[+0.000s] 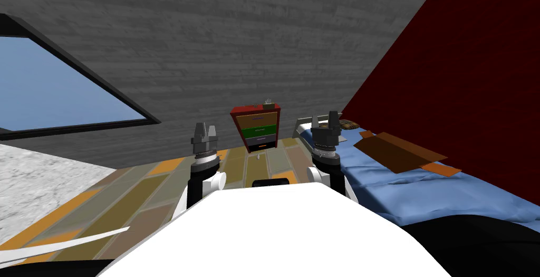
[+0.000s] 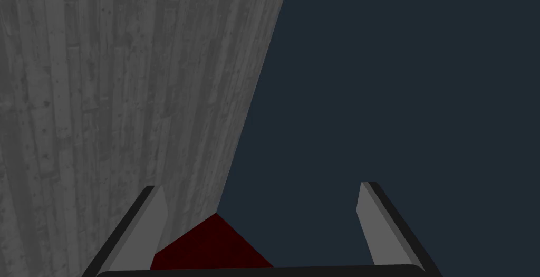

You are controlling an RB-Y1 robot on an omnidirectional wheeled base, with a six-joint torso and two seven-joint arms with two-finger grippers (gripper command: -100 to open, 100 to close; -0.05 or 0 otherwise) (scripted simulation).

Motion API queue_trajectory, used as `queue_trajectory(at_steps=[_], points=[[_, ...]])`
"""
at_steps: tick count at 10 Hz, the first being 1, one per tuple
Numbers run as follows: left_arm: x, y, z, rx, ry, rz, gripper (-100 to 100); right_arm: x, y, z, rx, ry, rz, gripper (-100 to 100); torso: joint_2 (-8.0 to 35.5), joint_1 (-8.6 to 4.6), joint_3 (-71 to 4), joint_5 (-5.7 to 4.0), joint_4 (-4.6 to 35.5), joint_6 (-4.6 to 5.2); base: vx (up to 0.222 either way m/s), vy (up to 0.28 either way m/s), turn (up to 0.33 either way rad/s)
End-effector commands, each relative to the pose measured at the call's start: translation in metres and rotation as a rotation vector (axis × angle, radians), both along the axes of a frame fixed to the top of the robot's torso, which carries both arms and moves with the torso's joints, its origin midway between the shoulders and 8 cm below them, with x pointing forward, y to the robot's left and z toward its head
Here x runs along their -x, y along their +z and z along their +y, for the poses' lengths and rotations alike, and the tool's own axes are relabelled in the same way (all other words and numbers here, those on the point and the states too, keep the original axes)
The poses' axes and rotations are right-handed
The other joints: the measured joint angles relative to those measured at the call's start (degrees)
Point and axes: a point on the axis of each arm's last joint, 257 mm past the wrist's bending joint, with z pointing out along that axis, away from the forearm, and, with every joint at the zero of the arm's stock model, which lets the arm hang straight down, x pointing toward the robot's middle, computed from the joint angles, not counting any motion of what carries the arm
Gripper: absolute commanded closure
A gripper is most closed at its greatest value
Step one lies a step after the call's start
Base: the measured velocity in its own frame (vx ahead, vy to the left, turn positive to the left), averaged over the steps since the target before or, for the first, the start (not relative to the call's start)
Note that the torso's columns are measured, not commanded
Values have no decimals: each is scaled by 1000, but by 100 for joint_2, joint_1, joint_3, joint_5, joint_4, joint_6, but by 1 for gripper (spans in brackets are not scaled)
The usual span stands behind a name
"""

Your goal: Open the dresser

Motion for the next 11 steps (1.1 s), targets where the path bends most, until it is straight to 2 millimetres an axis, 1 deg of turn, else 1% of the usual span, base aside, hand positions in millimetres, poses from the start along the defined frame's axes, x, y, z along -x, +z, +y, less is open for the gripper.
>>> queue_trajectory(at_steps=[1, 3, 9, 10, 11], points=[[0, 0, 0, 0, 0, 0, 0, 0, 0, 0, 0, 0, 0, 0, 232, 0, -467, 0, 235, 0, 0, 0, 0], [0, 0, 0, 0, 0, 0, 0, 0, 0, 0, 0, 0, 0, 0, 1003, 0, -2014, 0, 1006, 0, 0, 0, 0], [0, 0, 0, 0, 0, 0, 0, 0, 0, 0, 0, 0, 0, 0, 3539, 0, -7073, 0, 3537, 0, 0, 0, 0], [-5, -3, -2, -25, -13, 22, -100, 0, 0, 0, 0, 0, 0, 0, 3962, 0, -7919, 0, 3960, 0, 38, -5, -10], [-9, -4, -3, -33, -17, 34, -100, 0, 0, 0, 0, 0, 0, 0, 4145, 0, -8319, 0, 4147, 0, 67, -1, -10]])
